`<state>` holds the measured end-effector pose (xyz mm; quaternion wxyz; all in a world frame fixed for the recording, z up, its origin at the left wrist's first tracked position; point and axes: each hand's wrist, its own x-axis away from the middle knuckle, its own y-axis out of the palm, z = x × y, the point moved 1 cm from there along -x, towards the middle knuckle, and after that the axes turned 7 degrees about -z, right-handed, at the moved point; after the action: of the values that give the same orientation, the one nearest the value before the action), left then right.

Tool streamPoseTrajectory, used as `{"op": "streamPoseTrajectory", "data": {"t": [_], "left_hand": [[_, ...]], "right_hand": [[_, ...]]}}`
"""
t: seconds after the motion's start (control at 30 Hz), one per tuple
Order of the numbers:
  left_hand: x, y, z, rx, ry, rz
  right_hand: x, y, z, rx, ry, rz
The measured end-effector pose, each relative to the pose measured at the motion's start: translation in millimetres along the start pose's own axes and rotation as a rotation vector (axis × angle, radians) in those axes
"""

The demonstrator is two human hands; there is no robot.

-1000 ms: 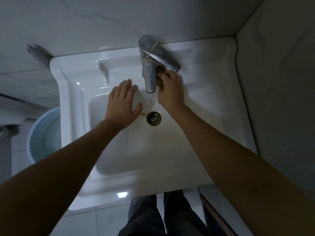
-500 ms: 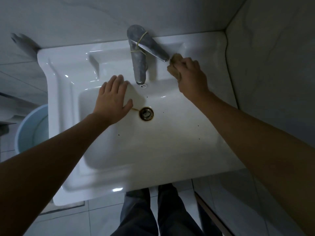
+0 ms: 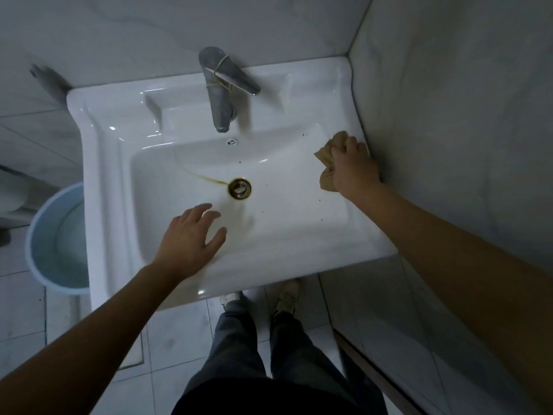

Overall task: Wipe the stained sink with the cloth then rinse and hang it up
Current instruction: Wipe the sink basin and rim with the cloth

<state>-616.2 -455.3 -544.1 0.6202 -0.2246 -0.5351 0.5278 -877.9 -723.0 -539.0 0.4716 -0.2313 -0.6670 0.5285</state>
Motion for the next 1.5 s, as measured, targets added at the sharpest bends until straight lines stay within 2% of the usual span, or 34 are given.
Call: {"op": "streamPoseTrajectory", "data": {"t": [0.27, 0.5, 0.57, 0.7, 0.93, 1.07, 1.17, 1.37, 1.5], "left_hand": [[93.7, 44.6, 14.0, -0.011, 0.011, 0.008], [107.0, 51.1, 16.6, 0.006, 0.002, 0.056], [109.8, 50.3, 12.2, -0.015, 0.025, 0.056], [121.1, 43.9, -12.3, -0.047, 0.064, 0.073], [158.4, 38.2, -83.8, -0.072, -0.005, 0.131], [176.6, 42.4, -107.3, -0.116, 0.078, 0.151], [182.3, 45.1, -113.6, -0.109, 0.082, 0.163], [183.4, 44.3, -124.6, -0.074, 0.005, 0.230], [181.5, 42.6, -135.6, -0.014, -0.019, 0.250]], "right_hand": [[109.1, 33.0, 7.8, -0.082, 0.009, -0.100], [163.3, 32.0, -8.5, -0.152, 0.139, -0.146], [180.7, 34.8, -24.3, -0.169, 0.160, -0.110], [208.5, 45.2, -68.7, -0.182, 0.112, 0.008], [219.3, 62.7, -178.5, -0.132, -0.054, 0.066], [226.6, 68.8, -263.6, -0.181, -0.241, 0.035], [231.8, 72.6, -305.5, -0.194, -0.310, -0.001], [226.3, 70.3, -290.0, -0.159, -0.352, -0.008], [218.6, 70.0, -255.5, -0.148, -0.242, 0.000]]}}
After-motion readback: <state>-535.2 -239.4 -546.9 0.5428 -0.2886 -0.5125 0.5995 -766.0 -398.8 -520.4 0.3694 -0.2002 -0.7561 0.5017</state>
